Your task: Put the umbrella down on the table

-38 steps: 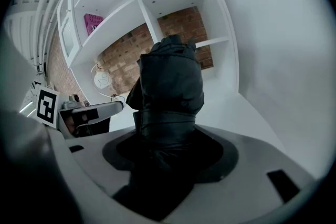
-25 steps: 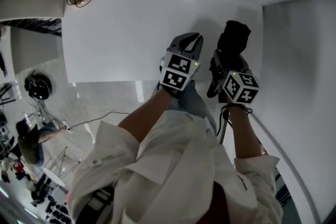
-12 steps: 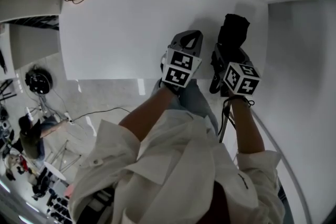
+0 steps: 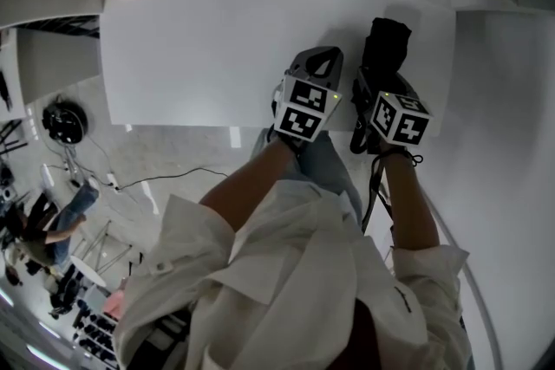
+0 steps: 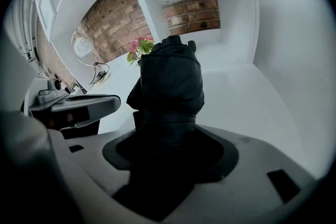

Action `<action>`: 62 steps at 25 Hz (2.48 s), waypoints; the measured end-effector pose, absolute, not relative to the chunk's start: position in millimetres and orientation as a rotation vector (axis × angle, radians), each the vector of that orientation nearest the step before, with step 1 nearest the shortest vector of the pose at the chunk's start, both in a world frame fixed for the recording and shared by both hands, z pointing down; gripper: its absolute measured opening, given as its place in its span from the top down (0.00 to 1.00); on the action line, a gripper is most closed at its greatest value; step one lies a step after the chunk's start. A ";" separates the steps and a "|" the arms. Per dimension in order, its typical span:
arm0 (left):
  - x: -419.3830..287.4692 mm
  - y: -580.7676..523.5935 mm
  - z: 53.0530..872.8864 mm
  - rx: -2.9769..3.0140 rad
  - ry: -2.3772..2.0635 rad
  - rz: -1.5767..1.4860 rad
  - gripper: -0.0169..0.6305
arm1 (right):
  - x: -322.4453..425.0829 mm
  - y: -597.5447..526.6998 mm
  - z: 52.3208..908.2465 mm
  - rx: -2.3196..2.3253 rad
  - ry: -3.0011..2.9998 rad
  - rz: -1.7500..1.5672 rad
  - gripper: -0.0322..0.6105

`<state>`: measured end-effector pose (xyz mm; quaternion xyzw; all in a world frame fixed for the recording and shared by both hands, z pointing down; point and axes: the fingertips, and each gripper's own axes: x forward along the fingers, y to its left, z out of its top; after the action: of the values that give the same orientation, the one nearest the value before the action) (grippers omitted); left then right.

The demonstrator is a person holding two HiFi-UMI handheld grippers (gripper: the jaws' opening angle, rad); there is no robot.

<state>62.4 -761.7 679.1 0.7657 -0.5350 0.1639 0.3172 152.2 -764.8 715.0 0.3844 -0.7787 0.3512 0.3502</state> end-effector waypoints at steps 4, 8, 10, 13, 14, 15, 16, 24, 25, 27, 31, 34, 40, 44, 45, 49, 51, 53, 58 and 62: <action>57.0 -759.8 680.6 2.002 -1.414 0.428 0.93 | 153.3 -764.5 728.5 0.993 -1.952 0.931 0.52; 51.5 -759.6 680.8 1.993 -1.421 0.423 0.93 | 153.1 -765.7 739.2 0.986 -1.918 0.953 0.52; 48.9 -760.0 681.3 1.988 -1.426 0.422 0.93 | 150.1 -768.4 740.0 0.978 -1.910 0.948 0.51; 46.5 -760.4 681.4 1.983 -1.431 0.421 0.93 | 148.5 -770.3 742.0 0.967 -1.881 0.940 0.51; 46.3 -760.6 680.6 1.983 -1.432 0.419 0.93 | 148.3 -770.4 742.8 0.962 -1.872 0.942 0.50; 46.4 -760.8 679.4 1.985 -1.432 0.418 0.93 | 148.2 -770.2 743.1 0.956 -1.865 0.945 0.50; 46.5 -760.8 677.9 1.987 -1.432 0.418 0.93 | 148.0 -769.9 742.9 0.949 -1.860 0.947 0.50; 41.2 -762.1 658.2 2.009 -1.446 0.417 0.93 | 147.0 -774.1 726.3 0.967 -1.941 0.957 0.38; 39.6 -761.9 655.7 2.012 -1.449 0.417 0.93 | 147.7 -775.6 721.2 0.980 -1.958 0.954 0.36; 35.9 -760.6 649.7 2.015 -1.456 0.413 0.93 | 150.7 -776.7 710.5 1.001 -1.988 0.948 0.34; 25.5 -755.1 630.6 2.023 -1.490 0.388 0.93 | 165.1 -776.5 677.8 1.057 -2.067 0.903 0.34; 15.6 -753.3 606.5 2.063 -1.521 0.341 0.93 | 176.6 -780.5 634.0 1.119 -2.179 0.830 0.34; -9.2 -758.6 532.2 2.180 -1.582 0.241 0.93 | 210.9 -792.2 521.4 1.434 -2.352 0.425 0.66; -22.0 -752.5 483.9 2.242 -1.640 0.164 0.93 | 236.7 -789.8 457.0 1.648 -2.373 0.208 0.86; -22.6 -749.3 473.4 2.259 -1.648 0.149 0.93 | 243.0 -787.8 442.2 1.689 -2.378 0.169 0.88; -16.0 -733.7 438.3 2.337 -1.653 0.112 0.93 | 271.5 -774.8 382.7 1.836 -2.418 0.007 0.92; -13.6 -727.3 420.1 2.377 -1.660 0.083 0.93 | 286.5 -765.7 354.9 1.895 -2.427 -0.056 0.92; -14.9 -721.5 399.3 2.420 -1.691 0.057 0.93 | 299.6 -756.4 333.7 1.937 -2.418 -0.089 0.92; -22.0 -712.4 358.3 2.503 -1.790 0.011 0.93 | 323.6 -736.6 314.2 2.002 -2.407 -0.078 0.92; -28.0 -710.6 350.2 2.494 -1.820 0.001 0.93 | 335.1 -727.8 311.8 2.036 -2.397 -0.047 0.92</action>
<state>-28.0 -710.6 350.2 0.8075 -0.5893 0.0003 0.0269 335.1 -727.8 311.8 0.6474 -0.7620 -0.0148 -0.0019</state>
